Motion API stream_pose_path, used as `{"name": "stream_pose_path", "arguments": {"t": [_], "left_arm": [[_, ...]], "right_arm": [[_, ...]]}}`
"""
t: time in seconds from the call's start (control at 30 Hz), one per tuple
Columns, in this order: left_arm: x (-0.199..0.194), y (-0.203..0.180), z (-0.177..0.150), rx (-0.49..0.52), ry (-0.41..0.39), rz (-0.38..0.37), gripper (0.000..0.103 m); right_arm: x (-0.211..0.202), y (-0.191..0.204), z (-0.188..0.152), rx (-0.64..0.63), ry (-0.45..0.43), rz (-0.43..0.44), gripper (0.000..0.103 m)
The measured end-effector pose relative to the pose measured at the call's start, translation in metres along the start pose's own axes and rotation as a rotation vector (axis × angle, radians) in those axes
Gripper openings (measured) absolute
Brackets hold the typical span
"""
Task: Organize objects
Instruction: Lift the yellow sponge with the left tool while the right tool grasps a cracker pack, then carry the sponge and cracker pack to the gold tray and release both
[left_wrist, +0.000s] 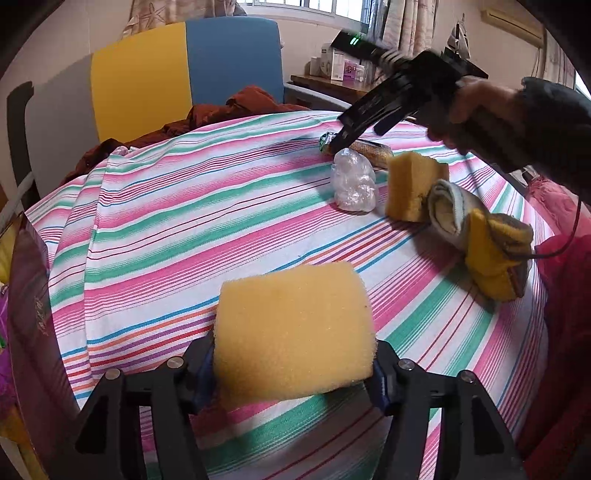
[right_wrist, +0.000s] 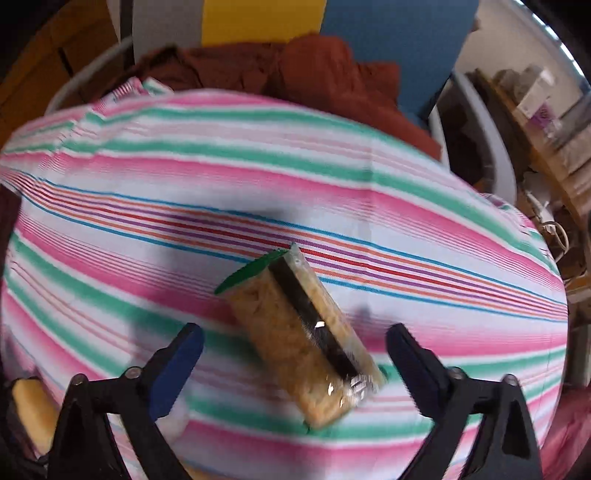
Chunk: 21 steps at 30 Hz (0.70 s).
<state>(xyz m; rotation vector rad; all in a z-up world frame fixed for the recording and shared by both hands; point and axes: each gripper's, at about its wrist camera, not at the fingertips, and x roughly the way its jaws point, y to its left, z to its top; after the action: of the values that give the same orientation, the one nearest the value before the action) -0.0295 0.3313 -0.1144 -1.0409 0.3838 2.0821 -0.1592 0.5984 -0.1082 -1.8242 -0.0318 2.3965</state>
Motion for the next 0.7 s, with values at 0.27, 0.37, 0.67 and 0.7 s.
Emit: {"name": "stream_pose_path", "arguments": {"t": [0.27, 0.37, 0.67, 0.7], "left_arm": [[0.002, 0.0, -0.001, 0.006, -0.009, 0.003, 0.067], [0.001, 0.002, -0.001, -0.003, -0.015, 0.006, 0.063], [-0.042, -0.01, 0.011, 0.027, -0.089, -0.027, 0.059], [-0.051, -0.011, 0.012, 0.03, -0.102, -0.032, 0.059]], "right_arm": [[-0.009, -0.02, -0.026, 0.131, -0.005, 0.075, 0.049], [-0.028, -0.025, -0.045, 0.183, -0.041, 0.069, 0.049], [-0.125, -0.01, -0.078, 0.278, -0.267, 0.078, 0.049], [-0.138, -0.001, -0.081, 0.286, -0.297, 0.089, 0.049]]}}
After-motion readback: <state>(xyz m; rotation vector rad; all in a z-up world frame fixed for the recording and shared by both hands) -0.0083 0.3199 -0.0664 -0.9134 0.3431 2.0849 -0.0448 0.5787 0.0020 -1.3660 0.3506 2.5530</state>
